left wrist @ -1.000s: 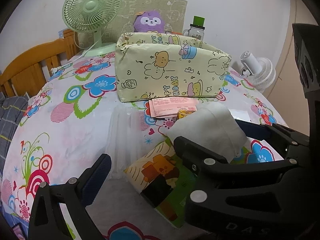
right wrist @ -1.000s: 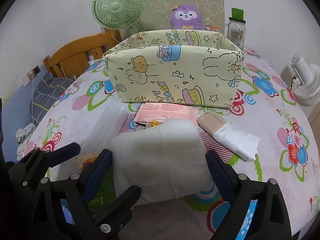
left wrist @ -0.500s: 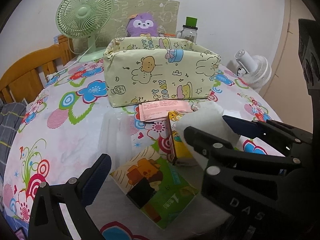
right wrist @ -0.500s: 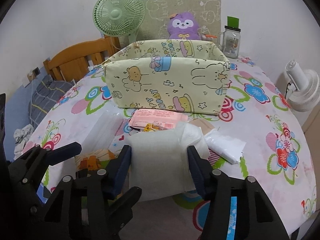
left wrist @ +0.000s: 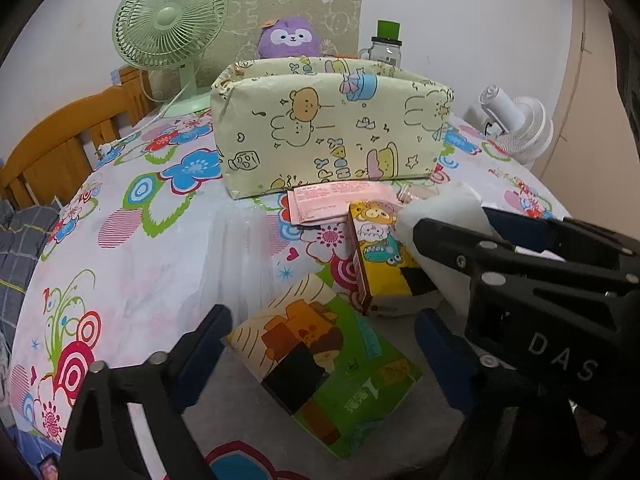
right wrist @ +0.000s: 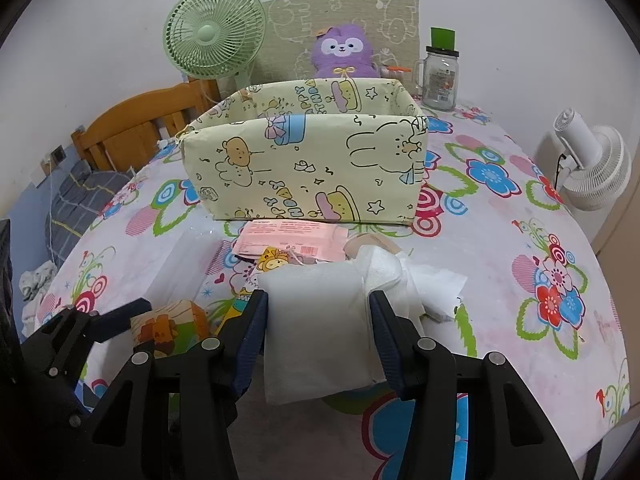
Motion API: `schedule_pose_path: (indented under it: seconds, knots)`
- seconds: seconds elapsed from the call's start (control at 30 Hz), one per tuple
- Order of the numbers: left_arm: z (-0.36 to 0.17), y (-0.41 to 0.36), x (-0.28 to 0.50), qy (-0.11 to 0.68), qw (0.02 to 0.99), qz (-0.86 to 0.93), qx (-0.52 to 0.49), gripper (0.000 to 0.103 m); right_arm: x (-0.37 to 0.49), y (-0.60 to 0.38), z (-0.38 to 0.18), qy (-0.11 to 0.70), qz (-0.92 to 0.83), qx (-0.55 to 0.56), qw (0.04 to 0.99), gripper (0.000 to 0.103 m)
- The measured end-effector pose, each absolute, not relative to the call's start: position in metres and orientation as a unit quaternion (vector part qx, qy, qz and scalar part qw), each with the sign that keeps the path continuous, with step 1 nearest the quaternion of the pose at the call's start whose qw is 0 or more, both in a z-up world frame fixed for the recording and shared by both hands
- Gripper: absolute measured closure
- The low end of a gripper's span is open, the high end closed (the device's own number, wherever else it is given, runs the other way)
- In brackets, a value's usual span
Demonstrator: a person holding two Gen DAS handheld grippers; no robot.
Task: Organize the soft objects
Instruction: 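Lift both held items and carry them toward the yellow box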
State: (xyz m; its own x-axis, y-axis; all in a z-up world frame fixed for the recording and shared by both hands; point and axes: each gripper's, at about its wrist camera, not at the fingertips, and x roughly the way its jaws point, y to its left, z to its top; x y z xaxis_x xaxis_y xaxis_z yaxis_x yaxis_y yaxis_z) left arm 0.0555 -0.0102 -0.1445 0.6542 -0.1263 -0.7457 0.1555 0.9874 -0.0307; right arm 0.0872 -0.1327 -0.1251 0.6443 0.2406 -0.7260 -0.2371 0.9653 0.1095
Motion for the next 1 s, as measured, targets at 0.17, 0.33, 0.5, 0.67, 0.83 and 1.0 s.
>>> schedule_pose_path:
  seconds: [0.17, 0.33, 0.5, 0.67, 0.83, 1.0]
  knots:
    - [-0.143, -0.007, 0.056, 0.407, 0.91, -0.074, 0.015, 0.033, 0.087, -0.13, -0.125, 0.402, 0.129, -0.001, 0.907, 0.048]
    - [-0.137, -0.001, 0.055, 0.4, 0.914, -0.073, -0.002, 0.039, 0.086, -0.127, -0.124, 0.402, 0.128, -0.002, 0.907, 0.048]
    - [-0.126, -0.002, 0.056, 0.386, 0.92, -0.075, -0.006, 0.041, 0.084, -0.126, -0.122, 0.4, 0.127, -0.001, 0.908, 0.048]
    - [-0.119, -0.004, 0.057, 0.379, 0.922, -0.079, -0.004, 0.041, 0.081, -0.129, -0.114, 0.392, 0.123, 0.005, 0.912, 0.048]
    - [-0.111, -0.006, 0.059, 0.374, 0.924, -0.08, -0.003, 0.041, 0.08, -0.132, -0.104, 0.386, 0.12, 0.008, 0.915, 0.048]
    - [-0.101, -0.009, 0.061, 0.367, 0.927, -0.081, -0.003, 0.041, 0.081, -0.134, -0.094, 0.378, 0.12, 0.01, 0.918, 0.048]
